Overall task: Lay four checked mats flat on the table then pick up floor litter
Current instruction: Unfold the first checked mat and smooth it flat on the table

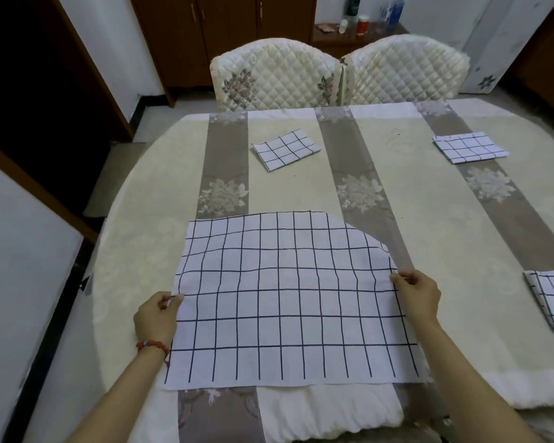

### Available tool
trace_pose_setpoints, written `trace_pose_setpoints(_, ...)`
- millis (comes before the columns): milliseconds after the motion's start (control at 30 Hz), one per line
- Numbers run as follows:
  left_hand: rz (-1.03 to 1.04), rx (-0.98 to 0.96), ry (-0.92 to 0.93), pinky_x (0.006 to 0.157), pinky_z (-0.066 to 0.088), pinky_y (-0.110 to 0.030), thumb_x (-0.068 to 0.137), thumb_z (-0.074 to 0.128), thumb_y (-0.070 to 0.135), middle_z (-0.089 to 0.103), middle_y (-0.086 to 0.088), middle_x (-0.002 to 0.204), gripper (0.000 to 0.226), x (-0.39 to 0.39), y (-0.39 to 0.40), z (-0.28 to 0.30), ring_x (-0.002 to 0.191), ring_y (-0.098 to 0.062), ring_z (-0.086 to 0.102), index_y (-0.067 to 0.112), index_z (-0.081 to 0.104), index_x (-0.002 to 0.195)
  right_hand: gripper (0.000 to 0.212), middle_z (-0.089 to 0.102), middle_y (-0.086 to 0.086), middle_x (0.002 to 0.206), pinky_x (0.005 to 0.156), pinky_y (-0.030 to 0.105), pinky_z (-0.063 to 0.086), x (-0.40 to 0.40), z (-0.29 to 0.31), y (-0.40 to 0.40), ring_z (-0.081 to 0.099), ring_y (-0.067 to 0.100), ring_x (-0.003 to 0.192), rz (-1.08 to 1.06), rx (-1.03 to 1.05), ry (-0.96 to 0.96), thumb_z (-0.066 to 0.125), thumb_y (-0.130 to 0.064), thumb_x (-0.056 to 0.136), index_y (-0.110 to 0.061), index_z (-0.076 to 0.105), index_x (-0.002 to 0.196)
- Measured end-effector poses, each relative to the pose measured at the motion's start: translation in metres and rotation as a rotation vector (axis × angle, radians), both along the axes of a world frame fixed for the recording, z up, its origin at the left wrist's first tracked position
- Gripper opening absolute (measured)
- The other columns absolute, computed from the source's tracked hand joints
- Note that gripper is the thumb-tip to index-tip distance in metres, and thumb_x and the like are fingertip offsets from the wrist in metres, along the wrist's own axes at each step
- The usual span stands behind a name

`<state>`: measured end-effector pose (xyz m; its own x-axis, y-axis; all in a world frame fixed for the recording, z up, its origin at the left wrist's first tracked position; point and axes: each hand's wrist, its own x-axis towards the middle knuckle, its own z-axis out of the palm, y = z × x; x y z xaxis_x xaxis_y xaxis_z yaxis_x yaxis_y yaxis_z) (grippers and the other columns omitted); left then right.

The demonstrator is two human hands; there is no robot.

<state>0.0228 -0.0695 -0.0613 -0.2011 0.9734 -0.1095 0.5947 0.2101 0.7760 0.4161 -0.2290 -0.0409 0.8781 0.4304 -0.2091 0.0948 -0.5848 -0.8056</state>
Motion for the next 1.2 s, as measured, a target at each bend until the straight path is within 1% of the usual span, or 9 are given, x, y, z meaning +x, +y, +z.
trace_pose_setpoints(267, -0.04, -0.155, 0.181, 0.07, 0.045, -0.034, 0.081, 0.065, 0.015, 0.067, -0.021, 0.087, 0.015, -0.001, 0.01, 0.01, 0.081, -0.035, 0.058, 0.0, 0.066, 0.082, 0.018, 0.067, 0.012, 0.09, 0.08, 0.035, 0.045, -0.002, 0.001, 0.013, 0.056, 0.027, 0.085, 0.078, -0.139, -0.019, 0.062, -0.014, 0.082, -0.003, 0.068, 0.095)
trace_pose_setpoints(400, -0.055, -0.03, 0.415, 0.089, 0.041, -0.05, 0.079, 0.068, 0.015, 0.056, -0.025, 0.119, 0.038, 0.005, 0.0, 0.011, 0.111, -0.041, 0.049, 0.002, 0.057, 0.113, 0.009, 0.061, 0.004, 0.078, 0.076, 0.033, 0.043, -0.005, -0.001, 0.019, 0.054, 0.024, 0.079, 0.126, -0.165, -0.035, 0.064, -0.015, 0.08, -0.007, 0.068, 0.084)
trace_pose_setpoints(500, -0.331, 0.128, 0.545, 0.107, 0.028, -0.052, 0.083, 0.064, 0.024, 0.039, -0.018, 0.145, 0.052, 0.041, -0.014, 0.013, 0.135, -0.037, 0.031, 0.008, 0.048, 0.13, 0.013, 0.062, 0.004, 0.08, 0.067, 0.027, 0.038, -0.003, 0.0, 0.023, 0.052, 0.022, 0.076, 0.151, -0.204, -0.023, 0.064, -0.016, 0.08, -0.005, 0.068, 0.087)
trace_pose_setpoints(667, -0.837, 0.049, 0.662, 0.116, -0.011, -0.042, 0.094, 0.019, 0.051, 0.0, 0.005, 0.159, 0.056, 0.104, -0.042, -0.013, 0.147, -0.016, -0.005, 0.031, 0.011, 0.147, 0.018, 0.052, 0.001, 0.06, 0.054, 0.026, 0.034, 0.001, 0.001, 0.027, 0.046, 0.017, 0.057, 0.185, -0.219, 0.032, 0.068, -0.017, 0.079, -0.008, 0.062, 0.065)
trace_pose_setpoints(733, -0.879, 0.06, 0.732, 0.115, -0.013, -0.045, 0.091, 0.001, 0.055, 0.012, 0.0, 0.158, 0.063, 0.109, -0.05, -0.013, 0.146, -0.023, 0.01, 0.028, 0.015, 0.146, 0.037, 0.044, -0.001, 0.052, 0.049, 0.025, 0.031, 0.006, 0.004, 0.032, 0.04, 0.015, 0.052, 0.17, -0.23, 0.033, 0.068, -0.024, 0.079, -0.014, 0.047, 0.05)
trace_pose_setpoints(833, -0.876, 0.113, 0.777, 0.11, -0.002, -0.043, 0.094, 0.0, 0.051, 0.045, -0.007, 0.144, 0.069, 0.108, -0.055, -0.01, 0.131, -0.03, 0.044, 0.019, 0.044, 0.136, 0.042, 0.05, 0.011, 0.061, 0.054, 0.028, 0.033, 0.015, 0.01, 0.049, 0.047, 0.026, 0.063, 0.125, -0.225, 0.047, 0.061, -0.035, 0.083, -0.004, 0.051, 0.057)
trace_pose_setpoints(1033, -0.879, 0.08, 0.765, 0.11, 0.001, -0.044, 0.093, 0.001, 0.051, 0.041, -0.005, 0.146, 0.068, 0.11, -0.055, -0.008, 0.133, -0.03, 0.04, 0.02, 0.041, 0.138, 0.037, 0.057, 0.009, 0.082, 0.073, 0.03, 0.041, 0.024, 0.015, 0.098, 0.053, 0.022, 0.083, 0.1, -0.063, 0.165, 0.064, -0.027, 0.084, 0.008, 0.066, 0.096)
trace_pose_setpoints(1133, -0.877, 0.077, 0.781, 0.11, 0.003, -0.045, 0.094, 0.001, 0.051, 0.042, -0.005, 0.146, 0.067, 0.11, -0.056, -0.008, 0.133, -0.03, 0.04, 0.02, 0.041, 0.139, 0.019, 0.058, 0.003, 0.072, 0.061, 0.022, 0.04, 0.021, 0.024, 0.112, 0.052, 0.017, 0.079, 0.167, 0.122, 0.139, 0.067, -0.015, 0.081, 0.003, 0.067, 0.084)
trace_pose_setpoints(1200, -0.878, 0.076, 0.779, 0.109, 0.004, -0.045, 0.094, 0.002, 0.051, 0.042, -0.005, 0.145, 0.067, 0.11, -0.055, -0.007, 0.133, -0.029, 0.041, 0.02, 0.041, 0.138, 0.006, 0.062, 0.001, 0.075, 0.067, 0.018, 0.044, 0.015, 0.031, 0.116, 0.056, 0.015, 0.078, 0.182, 0.239, 0.118, 0.067, -0.011, 0.08, -0.006, 0.069, 0.081)
